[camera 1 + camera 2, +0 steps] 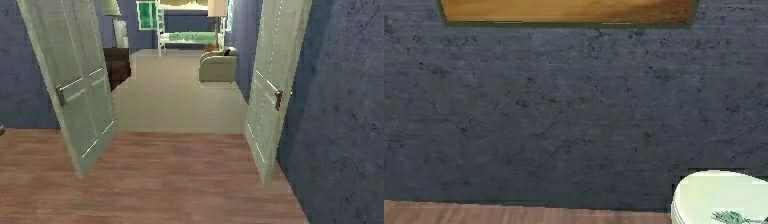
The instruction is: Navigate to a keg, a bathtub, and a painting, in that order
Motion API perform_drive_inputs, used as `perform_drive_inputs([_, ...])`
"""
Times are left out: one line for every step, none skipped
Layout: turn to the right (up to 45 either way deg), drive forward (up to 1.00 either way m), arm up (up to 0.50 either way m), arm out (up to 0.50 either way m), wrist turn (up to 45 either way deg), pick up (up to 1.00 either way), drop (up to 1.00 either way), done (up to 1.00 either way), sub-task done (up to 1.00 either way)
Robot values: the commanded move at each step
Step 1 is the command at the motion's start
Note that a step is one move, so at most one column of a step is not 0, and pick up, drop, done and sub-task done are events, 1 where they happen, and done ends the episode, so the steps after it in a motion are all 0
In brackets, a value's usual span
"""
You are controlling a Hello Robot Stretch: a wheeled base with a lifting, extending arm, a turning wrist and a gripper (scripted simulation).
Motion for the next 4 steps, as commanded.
perform_drive_inputs([0.0, 0.15, 0.00, 0.00, 0.0, 0.00, 0.00, 0.00, 0.00])
perform_drive_inputs([-45.0, 0.00, 0.00, 0.00, 0.0, 0.00, 0.00, 0.00, 0.00])
perform_drive_inputs([-33.0, 0.00, 0.00, 0.00, 0.0, 0.00, 0.00, 0.00, 0.00])
perform_drive_inputs([0.0, 1.00, 0.00, 0.00, 0.0, 0.00, 0.00, 0.00, 0.00])
